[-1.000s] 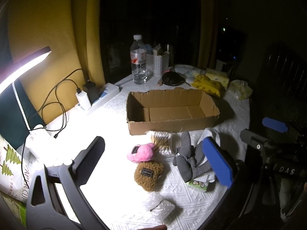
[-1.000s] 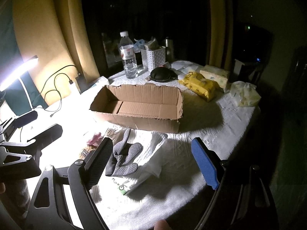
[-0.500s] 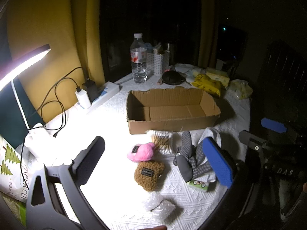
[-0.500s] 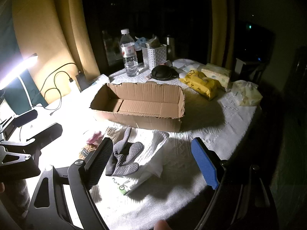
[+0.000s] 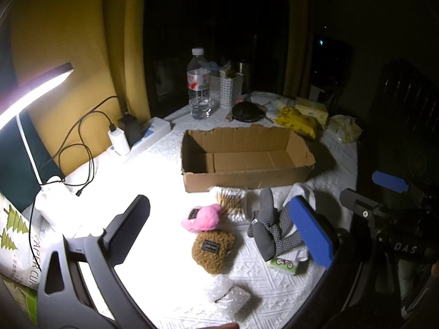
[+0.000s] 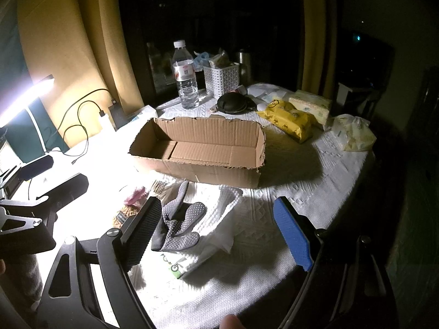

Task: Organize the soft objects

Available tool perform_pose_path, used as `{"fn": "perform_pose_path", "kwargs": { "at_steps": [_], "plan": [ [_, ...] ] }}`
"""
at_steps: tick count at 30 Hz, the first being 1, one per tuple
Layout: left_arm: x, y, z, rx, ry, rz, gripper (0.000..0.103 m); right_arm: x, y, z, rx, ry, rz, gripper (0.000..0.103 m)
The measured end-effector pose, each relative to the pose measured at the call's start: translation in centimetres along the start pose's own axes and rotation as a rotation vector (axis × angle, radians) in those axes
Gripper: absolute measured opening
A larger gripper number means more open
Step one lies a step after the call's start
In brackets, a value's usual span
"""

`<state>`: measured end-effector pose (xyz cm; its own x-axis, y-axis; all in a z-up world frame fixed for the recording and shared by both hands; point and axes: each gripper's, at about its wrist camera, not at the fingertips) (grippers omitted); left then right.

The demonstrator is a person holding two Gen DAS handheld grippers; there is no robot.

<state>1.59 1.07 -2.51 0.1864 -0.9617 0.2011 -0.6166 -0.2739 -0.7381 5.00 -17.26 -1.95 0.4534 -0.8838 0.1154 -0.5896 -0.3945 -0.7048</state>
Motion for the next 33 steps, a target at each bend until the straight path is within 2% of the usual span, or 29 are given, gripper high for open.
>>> {"fn": "perform_pose_path", "kwargs": {
  "at_steps": [26, 33],
  "plan": [
    [1.3, 0.2, -0.6, 0.006, -0.008, 0.017, 0.102, 0.1, 0.2, -0.2, 0.004, -0.011, 0.009, 0.087],
    [1.1, 1.4, 0.1, -0.029, -0.034, 0.015, 0.102, -0.3, 0.9, 0.2, 0.003, -0.026, 0.006, 0.087]
  ]
}}
Point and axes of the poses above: each gripper's, at about its wrist camera, not at the fingertips, and z roughly the way its jaws point, x to its right, y to its underside, and after that the axes turned 11 degrees about -z, right-handed
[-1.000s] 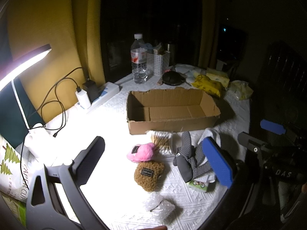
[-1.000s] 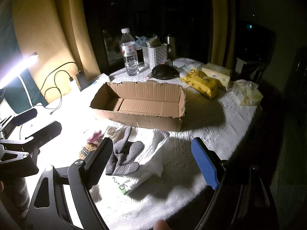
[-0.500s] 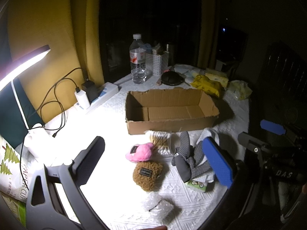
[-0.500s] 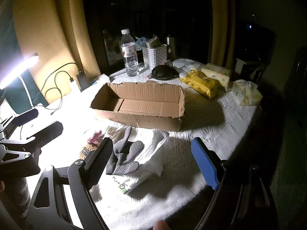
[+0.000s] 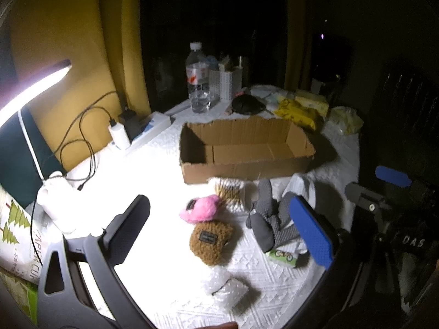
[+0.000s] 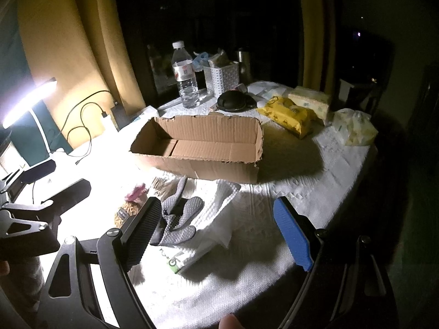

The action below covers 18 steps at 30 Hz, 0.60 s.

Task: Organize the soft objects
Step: 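Lower the left gripper onto the bubble-wrap bundle and close it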

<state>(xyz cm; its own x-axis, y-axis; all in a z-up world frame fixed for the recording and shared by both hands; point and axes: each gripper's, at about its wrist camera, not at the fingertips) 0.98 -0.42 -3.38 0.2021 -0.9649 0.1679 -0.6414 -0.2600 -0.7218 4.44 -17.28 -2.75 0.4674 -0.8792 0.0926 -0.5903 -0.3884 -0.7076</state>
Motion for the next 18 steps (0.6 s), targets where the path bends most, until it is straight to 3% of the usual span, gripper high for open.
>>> {"fn": "perform_pose_path", "kwargs": {
  "at_steps": [18],
  "plan": [
    [-2.1, 6.7, 4.2, -0.164, -0.05, -0.032, 0.101, 0.4, 4.2, 2.6, -0.086, -0.062, -0.014, 0.087]
  ]
}}
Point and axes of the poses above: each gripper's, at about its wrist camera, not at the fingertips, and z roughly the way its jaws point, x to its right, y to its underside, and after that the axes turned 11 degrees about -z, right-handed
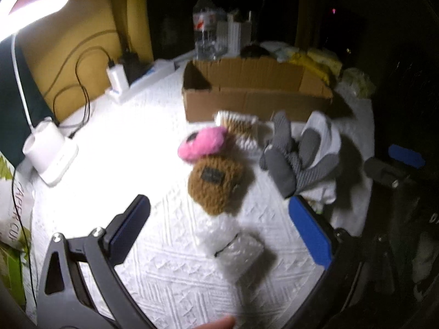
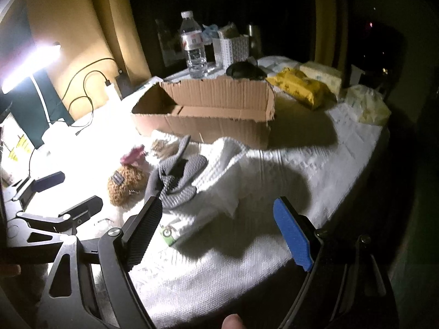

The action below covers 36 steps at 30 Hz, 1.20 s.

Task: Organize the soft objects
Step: 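Lower the left gripper onto the bubble-wrap bundle and close it, then lift the bubble wrap with the left gripper while the right gripper grasps the grey gloves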

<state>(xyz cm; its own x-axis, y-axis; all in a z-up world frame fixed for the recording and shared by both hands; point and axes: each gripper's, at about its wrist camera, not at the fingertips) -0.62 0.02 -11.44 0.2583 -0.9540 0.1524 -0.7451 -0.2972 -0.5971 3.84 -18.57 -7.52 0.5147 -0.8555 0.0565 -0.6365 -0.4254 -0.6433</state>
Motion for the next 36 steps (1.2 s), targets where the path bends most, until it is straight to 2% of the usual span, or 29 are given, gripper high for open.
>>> {"fn": "perform_pose_path", "kwargs": {
  "at_steps": [8, 11, 14, 18, 21, 25, 36],
  "plan": [
    [-0.4, 2.1, 2.4, -0.074, -0.01, 0.019, 0.1, 0.3, 1.5, 1.3, -0.026, -0.006, 0.015, 0.084],
    [-0.5, 2.6, 3.2, -0.103, -0.016, 0.028, 0.086, 0.5, 1.6, 1.9, -0.036, -0.011, 0.025, 0.079],
    [-0.5, 3.0, 3.8, -0.126, -0.017, 0.041, 0.077, 0.7, 1.6, 2.3, -0.038, -0.027, 0.034, 0.074],
    [-0.5, 3.3, 4.1, -0.145, 0.019, 0.055, 0.059, 0.7, 1.3, 2.5, -0.03, -0.064, 0.036, 0.065],
    [-0.5, 3.2, 3.9, -0.123, 0.014, 0.058, 0.055, 0.0, 0.8, 2.7, -0.036, -0.079, 0.02, 0.059],
    [-1.4, 2.7, 3.3, -0.106, 0.03, 0.033, 0.053, -1.3, 0.1, 3.1, -0.048, -0.091, -0.017, 0.056],
    [-4.4, 0.8, 1.3, -0.039, 0.075, -0.022, 0.053, -5.3, -2.9, 5.5, -0.053, -0.124, -0.116, 0.055]
  ]
}}
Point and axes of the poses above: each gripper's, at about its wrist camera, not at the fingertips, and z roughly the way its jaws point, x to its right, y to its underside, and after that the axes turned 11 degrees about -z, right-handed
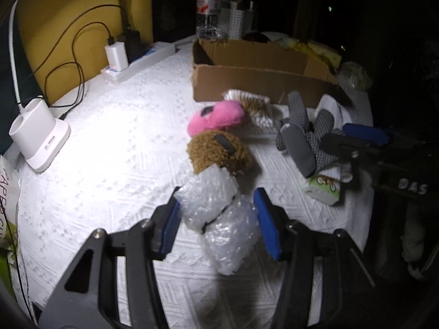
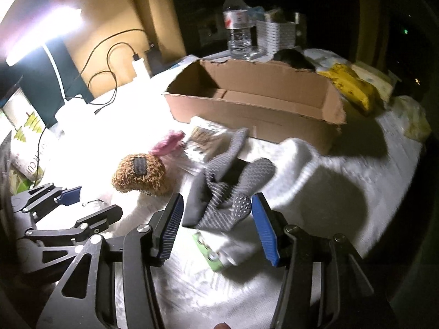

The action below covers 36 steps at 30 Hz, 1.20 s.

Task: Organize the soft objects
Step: 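Lift the bubble wrap with the left gripper while the right gripper grasps the grey gloves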

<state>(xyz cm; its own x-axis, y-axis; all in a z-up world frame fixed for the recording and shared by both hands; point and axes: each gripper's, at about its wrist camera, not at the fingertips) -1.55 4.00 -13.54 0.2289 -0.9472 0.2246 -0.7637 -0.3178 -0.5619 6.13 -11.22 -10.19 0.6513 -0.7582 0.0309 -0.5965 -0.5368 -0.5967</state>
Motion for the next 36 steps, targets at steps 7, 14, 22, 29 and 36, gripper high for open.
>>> {"fn": "perform_pose_path", "kwargs": {
  "at_steps": [7, 14, 22, 29, 36],
  "plan": [
    [-1.6, -0.8, -1.3, 0.034, 0.025, -0.032, 0.053, -1.0, -1.3, 3.0, -0.035, 0.007, -0.02, 0.055],
    [-1.9, -1.0, -2.4, 0.056, 0.066, -0.048, 0.053, -1.0, -1.0, 5.3, -0.072, 0.015, -0.024, 0.036],
    [-0.9, -1.5, -3.9, 0.09, 0.08, -0.028, 0.053, -0.5, -0.9, 3.1, -0.01, -0.01, -0.02, 0.026],
    [0.2, -1.8, -5.2, 0.11, 0.109, -0.004, 0.053, 0.3, -1.4, -0.1, 0.075, -0.048, 0.008, 0.025],
    [1.7, -2.8, -5.6, 0.118, 0.113, 0.021, 0.053, 1.2, -1.7, -3.2, 0.147, -0.043, 0.028, 0.025]
  ]
}}
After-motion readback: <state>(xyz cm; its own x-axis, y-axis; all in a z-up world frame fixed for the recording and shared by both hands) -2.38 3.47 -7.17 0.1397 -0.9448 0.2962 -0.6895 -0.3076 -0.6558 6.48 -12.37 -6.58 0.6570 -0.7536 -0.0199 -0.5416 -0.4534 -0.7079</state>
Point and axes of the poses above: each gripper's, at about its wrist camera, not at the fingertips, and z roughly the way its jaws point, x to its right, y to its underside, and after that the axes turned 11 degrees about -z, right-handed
